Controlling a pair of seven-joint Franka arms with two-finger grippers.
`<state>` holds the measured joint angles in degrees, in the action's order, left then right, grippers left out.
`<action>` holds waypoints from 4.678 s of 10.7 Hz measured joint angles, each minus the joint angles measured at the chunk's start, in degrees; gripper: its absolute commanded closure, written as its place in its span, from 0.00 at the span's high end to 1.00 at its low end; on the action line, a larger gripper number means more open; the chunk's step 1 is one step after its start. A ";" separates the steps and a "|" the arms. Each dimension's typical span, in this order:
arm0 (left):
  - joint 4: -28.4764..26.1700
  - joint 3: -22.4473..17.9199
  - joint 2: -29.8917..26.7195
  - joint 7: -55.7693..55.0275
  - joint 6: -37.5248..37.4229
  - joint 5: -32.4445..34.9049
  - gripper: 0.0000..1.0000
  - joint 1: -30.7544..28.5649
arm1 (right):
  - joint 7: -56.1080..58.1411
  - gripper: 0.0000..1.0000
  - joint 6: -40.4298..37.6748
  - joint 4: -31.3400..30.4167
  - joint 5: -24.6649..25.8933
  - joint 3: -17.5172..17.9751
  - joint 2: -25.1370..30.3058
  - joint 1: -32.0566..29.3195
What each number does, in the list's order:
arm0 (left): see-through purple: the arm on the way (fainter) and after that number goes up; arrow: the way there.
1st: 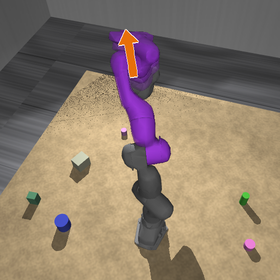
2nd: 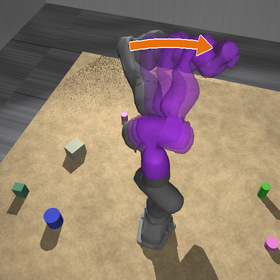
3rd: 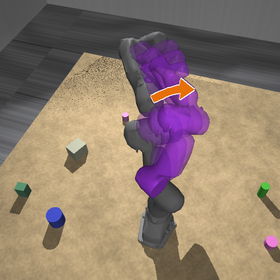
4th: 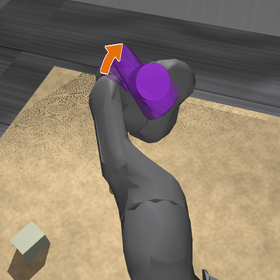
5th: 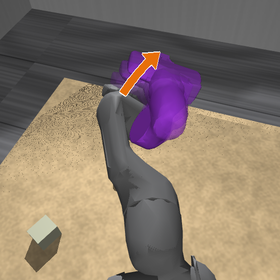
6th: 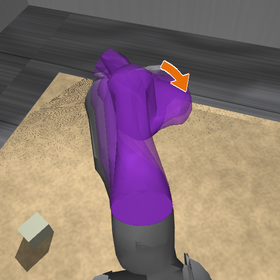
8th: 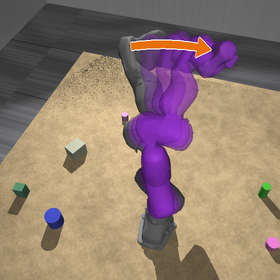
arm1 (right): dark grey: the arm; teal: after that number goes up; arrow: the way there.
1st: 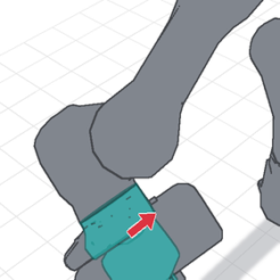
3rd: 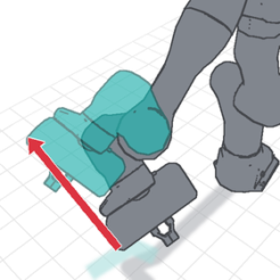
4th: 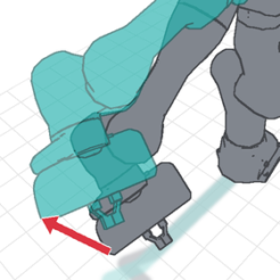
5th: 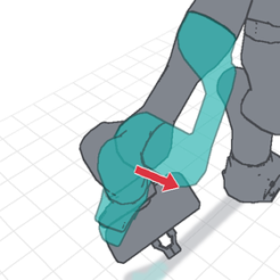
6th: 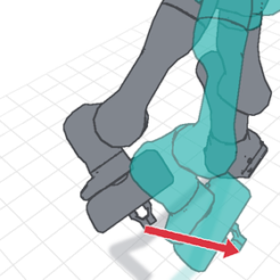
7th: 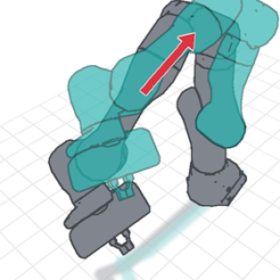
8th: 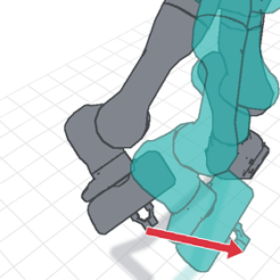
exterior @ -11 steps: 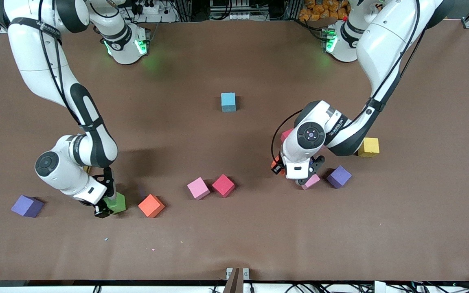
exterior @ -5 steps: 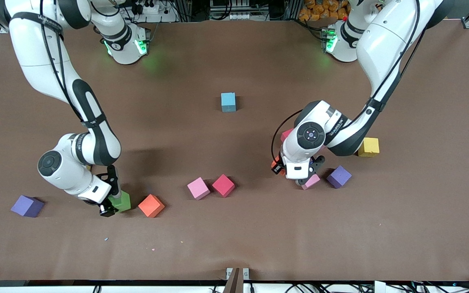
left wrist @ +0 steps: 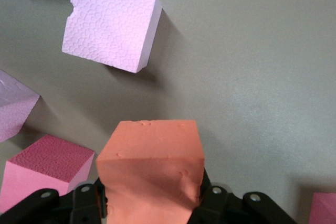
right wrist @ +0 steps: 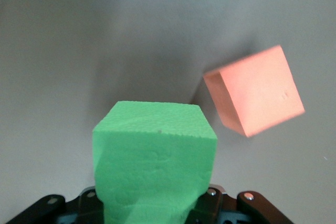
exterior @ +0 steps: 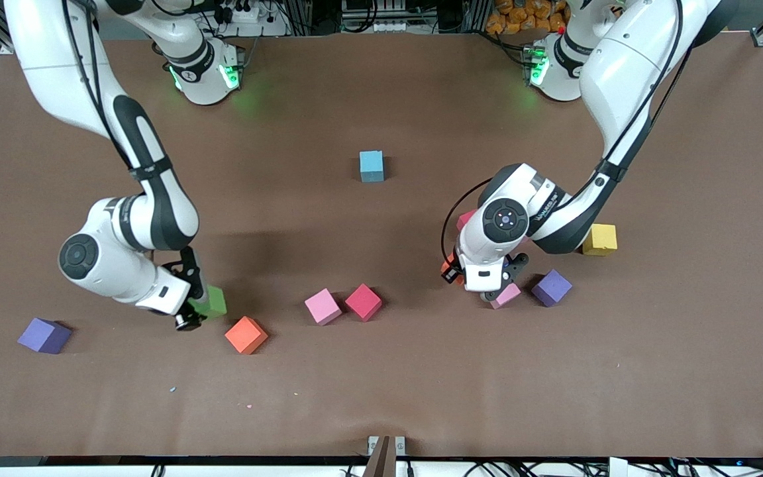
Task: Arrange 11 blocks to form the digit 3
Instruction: 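Lift the green block with the right gripper while the left gripper carries the orange block, then place the green block beside the cyan block while the left gripper places the orange block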
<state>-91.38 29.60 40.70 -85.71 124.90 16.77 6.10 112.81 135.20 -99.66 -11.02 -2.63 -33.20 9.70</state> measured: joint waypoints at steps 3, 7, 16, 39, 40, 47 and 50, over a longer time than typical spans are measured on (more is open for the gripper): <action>-0.03 -0.06 0.00 0.20 -0.04 0.00 0.00 -0.03 | -7.95 0.33 -4.33 -4.61 -0.05 0.07 4.36 4.00; -0.02 -0.10 0.00 0.00 -0.05 0.00 0.00 -0.08 | -19.42 0.33 -7.99 -9.95 -0.07 0.21 9.79 10.68; -2.49 0.65 -3.87 -19.22 -0.54 -6.29 0.00 -2.35 | -39.40 0.33 -0.05 -20.57 -0.08 0.33 12.91 26.57; -32.54 12.77 -14.74 -46.65 19.50 -12.09 0.00 0.54 | -52.99 0.34 10.00 -30.52 -0.08 0.40 13.93 41.49; -33.59 12.77 -14.73 -46.89 21.20 -12.09 0.00 0.81 | -52.99 0.34 10.01 -30.55 -0.08 0.41 13.83 41.57; -36.86 12.74 -14.73 -47.81 25.34 -12.09 0.00 0.89 | -54.75 0.34 12.18 -30.69 -0.05 0.43 11.89 44.01; -36.86 12.74 -14.73 -48.06 25.37 -12.09 0.00 0.97 | -54.80 0.45 12.17 -30.69 -0.05 0.43 11.89 44.01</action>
<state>-128.25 42.34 25.97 -133.77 150.27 4.68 7.08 58.00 147.37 -130.35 -11.07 -2.21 -21.31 53.71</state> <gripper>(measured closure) 0.396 0.480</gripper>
